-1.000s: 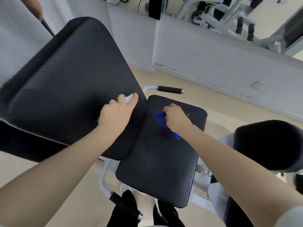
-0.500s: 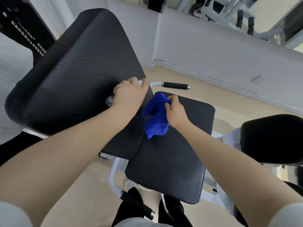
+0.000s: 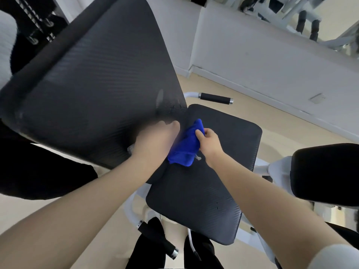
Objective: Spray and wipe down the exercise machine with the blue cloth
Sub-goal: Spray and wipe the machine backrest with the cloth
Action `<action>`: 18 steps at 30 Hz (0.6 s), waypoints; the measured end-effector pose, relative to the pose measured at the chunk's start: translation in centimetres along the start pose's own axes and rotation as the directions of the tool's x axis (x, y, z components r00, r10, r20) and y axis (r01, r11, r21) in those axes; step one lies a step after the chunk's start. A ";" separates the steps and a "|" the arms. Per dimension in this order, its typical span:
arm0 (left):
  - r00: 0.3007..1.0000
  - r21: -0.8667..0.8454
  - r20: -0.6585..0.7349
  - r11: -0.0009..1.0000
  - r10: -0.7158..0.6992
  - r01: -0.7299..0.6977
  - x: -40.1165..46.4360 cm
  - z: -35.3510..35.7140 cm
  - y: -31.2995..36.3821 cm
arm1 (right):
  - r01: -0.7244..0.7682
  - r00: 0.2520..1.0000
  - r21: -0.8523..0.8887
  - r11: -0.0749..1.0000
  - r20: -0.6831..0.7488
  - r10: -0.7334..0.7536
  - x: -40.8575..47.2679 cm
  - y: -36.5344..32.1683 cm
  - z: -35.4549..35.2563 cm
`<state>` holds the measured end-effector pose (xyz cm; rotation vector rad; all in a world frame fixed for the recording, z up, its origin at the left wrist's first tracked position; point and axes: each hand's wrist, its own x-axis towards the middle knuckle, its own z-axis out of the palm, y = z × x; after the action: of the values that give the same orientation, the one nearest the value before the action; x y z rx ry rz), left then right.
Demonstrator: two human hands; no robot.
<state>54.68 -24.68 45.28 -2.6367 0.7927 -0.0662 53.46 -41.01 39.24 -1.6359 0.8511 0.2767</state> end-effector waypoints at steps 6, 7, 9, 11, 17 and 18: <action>0.965 0.063 -0.229 0.988 -0.125 0.143 -1.0 0.1 -2.3 | 0.265 0.961 0.295 0.918 -0.001 -0.277 0.8 -5.1 5.0; 0.957 0.026 -0.249 0.987 -0.146 0.157 -0.9 -0.1 -2.5 | 0.330 0.941 0.266 0.906 -0.016 -0.338 1.3 -6.2 5.8; 0.955 -0.046 -0.220 0.979 -0.201 0.196 -0.5 -0.1 -2.6 | 0.449 0.894 0.147 0.881 -0.066 -0.444 2.8 -7.3 7.4; 0.954 -0.063 -0.202 0.975 -0.220 0.211 -0.5 0.1 -2.6 | 0.513 0.850 -0.031 0.858 -0.116 -0.513 3.9 -6.6 8.7; 0.977 -0.119 -0.138 0.982 -0.164 0.148 0.0 0.2 -3.0 | 0.638 0.769 -0.167 0.751 0.170 -0.616 0.7 0.1 8.4; 0.977 -0.092 -0.142 0.985 -0.161 0.148 -0.1 0.3 -2.8 | 0.667 0.744 -0.171 0.725 0.204 -0.637 0.1 0.5 8.0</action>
<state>56.12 -22.39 46.09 -2.7926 0.6474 -0.2824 55.38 -33.60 36.72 -2.0096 0.0920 -0.0248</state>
